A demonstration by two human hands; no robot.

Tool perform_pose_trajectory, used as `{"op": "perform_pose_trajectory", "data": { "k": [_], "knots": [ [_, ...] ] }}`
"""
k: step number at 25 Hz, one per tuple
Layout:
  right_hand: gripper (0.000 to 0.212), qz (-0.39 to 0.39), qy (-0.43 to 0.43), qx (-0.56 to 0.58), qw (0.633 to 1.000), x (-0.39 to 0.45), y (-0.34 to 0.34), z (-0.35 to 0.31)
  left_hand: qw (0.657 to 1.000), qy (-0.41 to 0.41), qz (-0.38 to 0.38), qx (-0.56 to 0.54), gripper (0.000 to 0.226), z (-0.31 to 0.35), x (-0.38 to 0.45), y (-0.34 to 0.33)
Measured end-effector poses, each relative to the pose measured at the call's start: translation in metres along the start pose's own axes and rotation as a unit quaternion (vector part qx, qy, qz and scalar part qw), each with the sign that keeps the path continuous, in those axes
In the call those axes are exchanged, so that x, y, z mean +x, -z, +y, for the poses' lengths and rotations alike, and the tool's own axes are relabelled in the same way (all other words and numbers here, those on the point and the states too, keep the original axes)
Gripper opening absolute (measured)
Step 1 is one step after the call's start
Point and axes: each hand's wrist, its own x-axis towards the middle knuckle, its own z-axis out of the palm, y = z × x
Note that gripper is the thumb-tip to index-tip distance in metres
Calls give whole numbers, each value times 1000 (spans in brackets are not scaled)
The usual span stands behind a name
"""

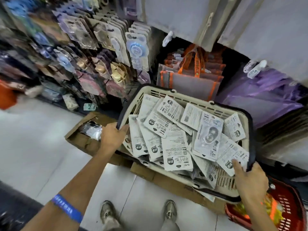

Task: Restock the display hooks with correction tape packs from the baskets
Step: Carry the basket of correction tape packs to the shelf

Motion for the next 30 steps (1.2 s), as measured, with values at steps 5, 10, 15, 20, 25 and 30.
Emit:
{"op": "perform_pose_trajectory", "data": {
  "k": [5, 10, 15, 20, 25, 30],
  "knots": [
    [41, -30, 115, -15, 993, -63, -35, -98, 968, 124, 58, -213, 14, -116, -13, 100],
    [35, -145, 253, -16, 956, -200, -197, -256, 920, 200, 190, -279, 40, -283, 17, 268],
    [39, -197, 395, -78, 894, -357, -368, -439, 880, 277, 282, -263, 16, -465, 74, 435],
    [38, -266, 488, -80, 827, -496, -524, -610, 819, 325, 370, -296, 15, -589, 140, 580],
    [40, -314, 542, -73, 776, -619, -708, -777, 783, 375, 422, -262, 9, -706, 258, 703],
    [36, -366, 549, -83, 747, -757, -872, -977, 738, 412, 452, -285, 9, -817, 402, 861]
  ]
}}
